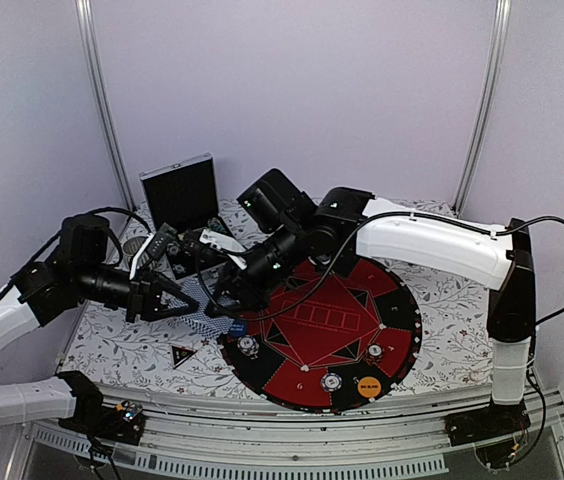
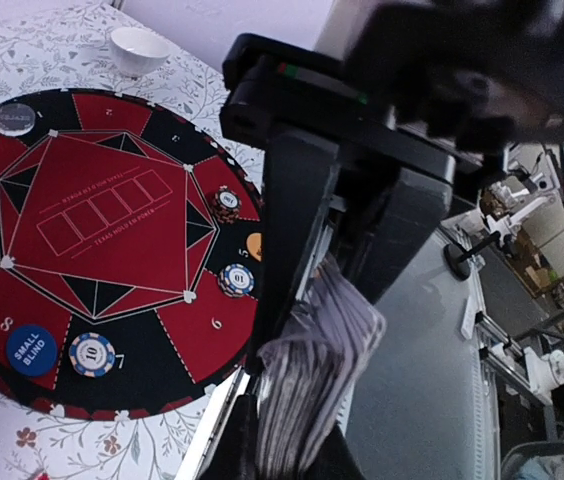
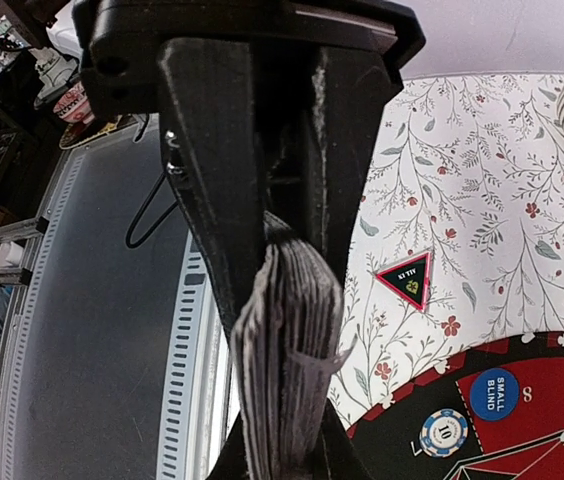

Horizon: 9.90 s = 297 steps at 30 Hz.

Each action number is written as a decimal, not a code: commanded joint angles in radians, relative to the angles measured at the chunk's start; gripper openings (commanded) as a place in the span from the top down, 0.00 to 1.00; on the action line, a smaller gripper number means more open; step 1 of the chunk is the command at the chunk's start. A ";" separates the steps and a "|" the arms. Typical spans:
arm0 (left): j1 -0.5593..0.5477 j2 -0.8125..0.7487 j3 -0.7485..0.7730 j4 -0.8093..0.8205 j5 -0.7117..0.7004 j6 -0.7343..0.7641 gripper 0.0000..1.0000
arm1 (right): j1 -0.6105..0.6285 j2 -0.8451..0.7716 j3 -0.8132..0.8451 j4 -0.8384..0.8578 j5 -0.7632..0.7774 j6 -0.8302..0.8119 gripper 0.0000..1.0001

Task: Distribute texas hold em gaming equipment
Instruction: Pass from the right arm to the left, then pass from the left arm to the right, then pass from the right arm to the left

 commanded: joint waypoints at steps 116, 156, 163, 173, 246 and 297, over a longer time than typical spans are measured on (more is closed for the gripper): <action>0.008 -0.176 -0.048 0.380 -0.100 -0.525 1.00 | 0.003 -0.321 -0.636 1.116 0.168 0.556 0.10; -0.312 -0.101 0.168 -0.007 -0.846 0.747 0.02 | -0.106 -0.336 -0.494 0.438 0.149 0.557 0.98; -0.557 -0.068 0.084 0.151 -1.176 1.072 0.02 | -0.109 -0.283 -0.455 0.427 0.113 0.543 0.98; -0.556 0.027 -0.019 0.261 -1.145 1.178 0.02 | -0.108 -0.216 -0.396 0.436 0.033 0.546 0.98; -0.508 0.092 0.075 0.051 -1.095 0.738 0.43 | -0.099 -0.189 -0.406 0.500 0.052 0.638 0.39; -0.484 0.099 0.023 0.044 -1.100 0.658 0.44 | -0.124 -0.247 -0.404 0.419 0.088 0.617 0.59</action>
